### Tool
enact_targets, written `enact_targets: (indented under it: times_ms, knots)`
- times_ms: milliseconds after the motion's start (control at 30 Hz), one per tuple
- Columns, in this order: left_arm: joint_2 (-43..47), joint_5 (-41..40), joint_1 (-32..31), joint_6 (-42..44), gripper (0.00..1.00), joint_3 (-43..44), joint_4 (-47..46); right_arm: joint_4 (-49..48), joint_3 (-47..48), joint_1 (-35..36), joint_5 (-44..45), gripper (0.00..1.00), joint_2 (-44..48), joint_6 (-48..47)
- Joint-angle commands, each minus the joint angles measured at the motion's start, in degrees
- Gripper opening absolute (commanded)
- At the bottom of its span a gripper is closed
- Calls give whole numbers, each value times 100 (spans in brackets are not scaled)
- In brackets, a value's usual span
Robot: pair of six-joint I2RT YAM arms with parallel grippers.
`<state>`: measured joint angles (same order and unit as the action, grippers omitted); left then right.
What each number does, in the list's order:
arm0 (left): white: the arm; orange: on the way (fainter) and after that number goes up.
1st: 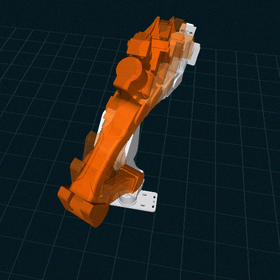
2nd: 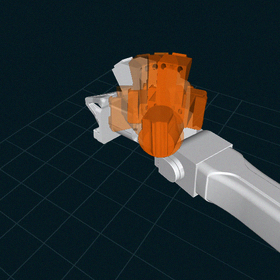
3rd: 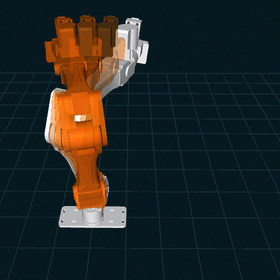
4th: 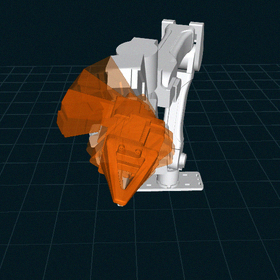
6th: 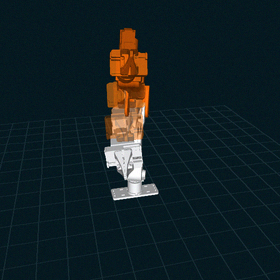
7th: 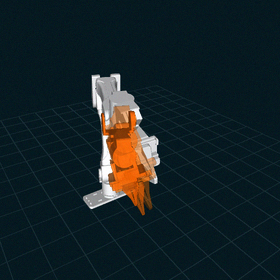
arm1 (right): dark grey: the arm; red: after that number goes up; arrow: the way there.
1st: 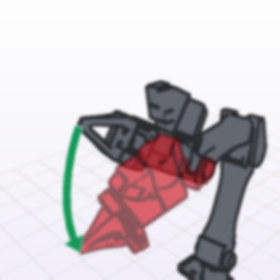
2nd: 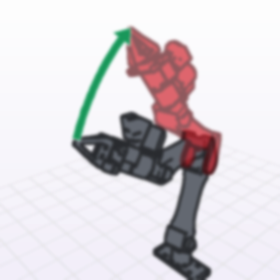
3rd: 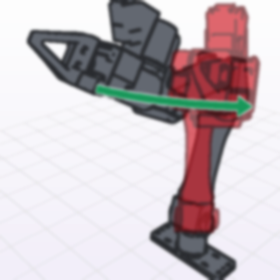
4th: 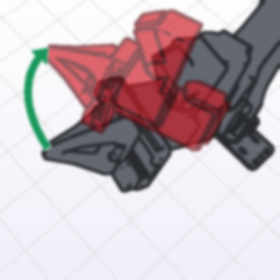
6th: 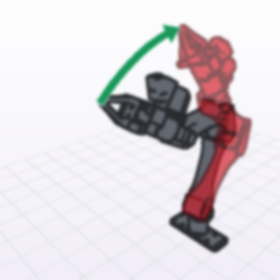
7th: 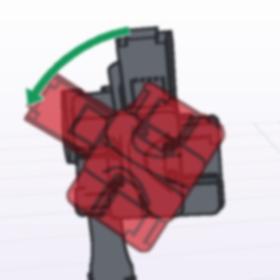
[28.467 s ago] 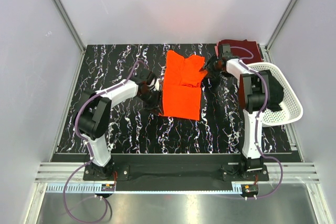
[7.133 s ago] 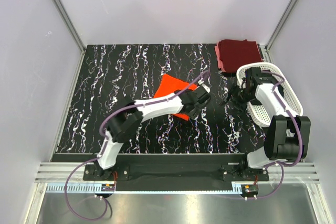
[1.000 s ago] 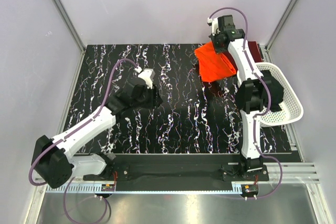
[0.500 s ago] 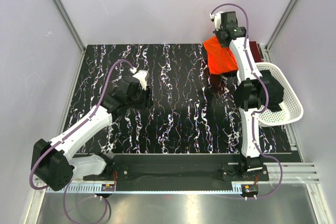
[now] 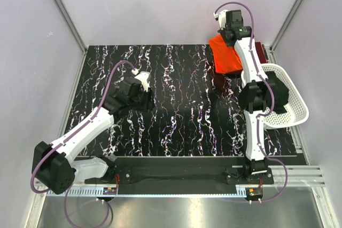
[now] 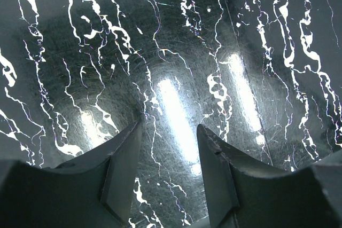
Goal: Fold and stack the t-shirts
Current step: Neatly place the folded tshirt to the corner
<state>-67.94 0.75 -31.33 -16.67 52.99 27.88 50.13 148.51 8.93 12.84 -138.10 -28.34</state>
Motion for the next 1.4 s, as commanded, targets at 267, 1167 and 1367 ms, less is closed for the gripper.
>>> enact_targets:
  times_ms: [267, 1167, 1367]
  knots:
    - [-26, 311, 75, -38, 51, 36, -221, 76, -418, -32, -89, 0, 1268, 12]
    - [-167, 329, 233, 32, 52, 123, -99, -108, -33, -462, -247, 0, 636, 118]
    - [-272, 285, 303, 58, 52, 211, -2, -337, 99, -655, -387, 0, 363, 74]
